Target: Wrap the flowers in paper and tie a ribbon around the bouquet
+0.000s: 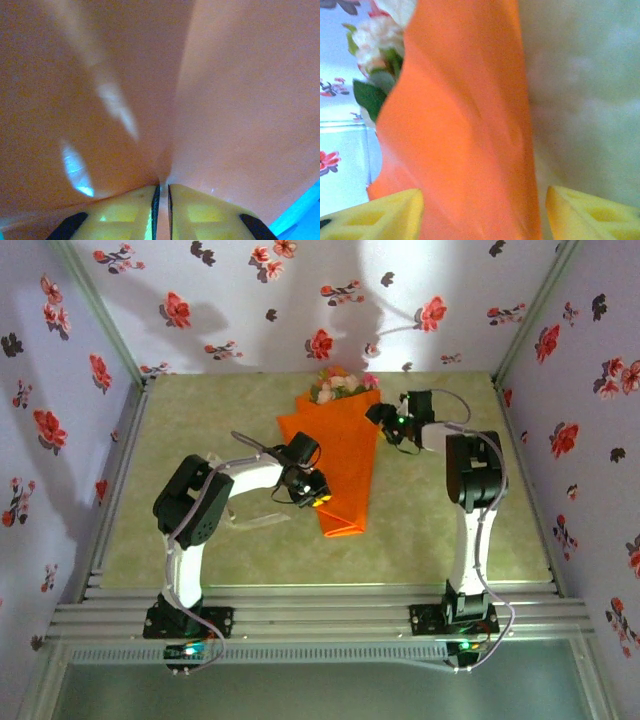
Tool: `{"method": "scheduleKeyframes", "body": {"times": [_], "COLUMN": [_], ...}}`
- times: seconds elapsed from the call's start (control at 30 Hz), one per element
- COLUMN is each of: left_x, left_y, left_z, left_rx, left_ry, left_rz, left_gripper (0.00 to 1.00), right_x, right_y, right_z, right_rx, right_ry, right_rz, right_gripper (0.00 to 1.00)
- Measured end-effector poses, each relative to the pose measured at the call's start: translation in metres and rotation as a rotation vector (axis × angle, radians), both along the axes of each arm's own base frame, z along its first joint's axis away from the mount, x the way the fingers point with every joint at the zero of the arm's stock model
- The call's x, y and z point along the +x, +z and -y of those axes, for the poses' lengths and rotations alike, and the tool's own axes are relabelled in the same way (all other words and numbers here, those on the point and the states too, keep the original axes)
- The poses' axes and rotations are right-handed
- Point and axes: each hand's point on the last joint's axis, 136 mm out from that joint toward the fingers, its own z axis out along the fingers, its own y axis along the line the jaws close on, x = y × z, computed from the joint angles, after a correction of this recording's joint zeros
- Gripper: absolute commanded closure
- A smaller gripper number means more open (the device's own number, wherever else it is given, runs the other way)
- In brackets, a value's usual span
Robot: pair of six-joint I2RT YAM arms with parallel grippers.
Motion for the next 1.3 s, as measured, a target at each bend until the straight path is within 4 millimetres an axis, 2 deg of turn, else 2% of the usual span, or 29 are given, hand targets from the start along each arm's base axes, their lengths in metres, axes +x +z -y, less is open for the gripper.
{"method": "scheduleKeyframes", "body": {"times": [0.1,0.2,0.23,0.3,0.33,0.37,0.4,0.47,0.5,0.57,0.67,0.77,0.83,0.9,0.93,0.97,1.03,1.07,1.1,1.13,1.2,1.3], "left_x": [0.000,0.000,0.000,0.001,0.001,0.001,0.001,0.001,0.001,0.001,0.001,0.001,0.001,0.001,0.001,0.001,0.002,0.002,0.002,0.002,0.002,0.002], "left_y": [0.000,-0.001,-0.001,-0.001,-0.001,-0.001,-0.001,-0.001,-0.002,-0.002,-0.002,-0.002,-0.002,-0.002,-0.002,-0.002,-0.001,-0.001,-0.001,-0.001,-0.002,-0.002], "left_z": [0.000,0.000,0.000,0.001,0.001,0.001,0.001,0.001,0.001,0.002,0.002,0.002,0.002,0.002,0.002,0.002,0.004,0.005,0.005,0.005,0.005,0.005], "left_rx": [0.000,-0.001,-0.002,-0.004,-0.005,-0.005,-0.005,-0.006,-0.008,-0.015,-0.019,-0.019,-0.020,-0.020,-0.021,-0.022,-0.033,-0.032,-0.033,-0.034,-0.034,-0.034], "left_ry": [0.001,0.001,0.000,0.000,0.000,0.000,0.000,0.000,0.000,-0.002,-0.002,-0.003,-0.003,-0.003,-0.003,-0.003,-0.006,-0.007,-0.007,-0.008,-0.008,-0.010], "left_rz": [-0.001,-0.001,-0.001,0.000,0.001,0.001,0.001,0.002,0.003,0.007,0.009,0.009,0.009,0.010,0.010,0.012,0.015,0.016,0.017,0.016,0.017,0.018], "left_gripper": [0.85,0.85,0.85,0.85,0.85,0.85,0.85,0.85,0.85,0.85,0.85,0.85,0.85,0.85,0.85,0.85,0.85,0.85,0.85,0.85,0.85,0.85], "right_x": [-0.034,-0.066,-0.076,-0.096,-0.103,-0.108,-0.112,-0.117,-0.121,-0.125,-0.143,-0.170,-0.192,-0.209,-0.217,-0.220,-0.220,-0.220,-0.220,-0.221,-0.222,-0.237], "right_y": [-0.009,-0.014,-0.017,-0.023,-0.026,-0.029,-0.029,-0.027,-0.024,-0.013,-0.002,-0.005,-0.015,-0.027,-0.034,-0.036,-0.030,-0.027,-0.025,-0.021,-0.011,-0.011], "right_z": [0.000,-0.005,-0.008,-0.014,-0.016,-0.017,-0.017,-0.017,-0.017,-0.020,-0.028,-0.043,-0.052,-0.056,-0.055,-0.054,-0.053,-0.052,-0.051,-0.052,-0.055,-0.056], "right_rx": [-0.015,-0.021,-0.019,-0.015,-0.012,-0.010,-0.009,-0.004,0.002,0.015,0.021,0.014,0.003,-0.007,-0.013,-0.010,-0.008,-0.009,-0.011,-0.003,0.000,-0.004], "right_ry": [0.017,0.041,0.051,0.072,0.074,0.071,0.072,0.069,0.071,0.085,0.115,0.165,0.200,0.218,0.216,0.212,0.205,0.203,0.200,0.203,0.212,0.223], "right_rz": [-0.041,-0.070,-0.082,-0.106,-0.120,-0.128,-0.131,-0.131,-0.131,-0.106,-0.097,-0.122,-0.158,-0.196,-0.219,-0.228,-0.212,-0.207,-0.203,-0.194,-0.164,-0.175], "right_gripper": [0.44,0.59,0.67,0.95,1.00,1.00,0.89,0.53,0.42,0.36,0.36,0.42,0.71,0.95,0.98,0.93,0.57,0.45,0.37,0.33,0.30,0.39]}}
